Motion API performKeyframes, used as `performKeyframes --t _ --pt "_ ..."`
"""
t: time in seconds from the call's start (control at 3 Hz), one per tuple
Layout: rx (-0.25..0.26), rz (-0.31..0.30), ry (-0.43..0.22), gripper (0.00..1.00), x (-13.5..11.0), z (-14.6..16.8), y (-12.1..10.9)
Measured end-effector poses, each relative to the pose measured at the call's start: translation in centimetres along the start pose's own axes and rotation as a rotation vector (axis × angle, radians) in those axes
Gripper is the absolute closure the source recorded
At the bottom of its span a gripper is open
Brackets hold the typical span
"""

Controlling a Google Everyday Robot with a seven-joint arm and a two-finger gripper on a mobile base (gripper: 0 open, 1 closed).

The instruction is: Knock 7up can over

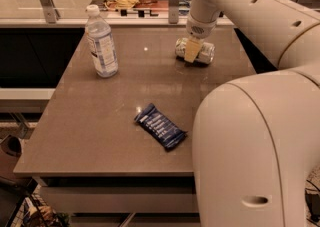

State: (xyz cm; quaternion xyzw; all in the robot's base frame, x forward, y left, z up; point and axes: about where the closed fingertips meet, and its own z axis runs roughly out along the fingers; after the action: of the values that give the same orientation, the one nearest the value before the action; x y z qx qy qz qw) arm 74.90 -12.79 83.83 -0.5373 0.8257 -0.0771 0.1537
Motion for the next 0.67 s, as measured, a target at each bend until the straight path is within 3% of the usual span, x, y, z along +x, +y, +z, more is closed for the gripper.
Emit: performKeyframes --t 0.67 --pt "-0.002 -0.001 0.002 0.35 -0.01 0.13 0.05"
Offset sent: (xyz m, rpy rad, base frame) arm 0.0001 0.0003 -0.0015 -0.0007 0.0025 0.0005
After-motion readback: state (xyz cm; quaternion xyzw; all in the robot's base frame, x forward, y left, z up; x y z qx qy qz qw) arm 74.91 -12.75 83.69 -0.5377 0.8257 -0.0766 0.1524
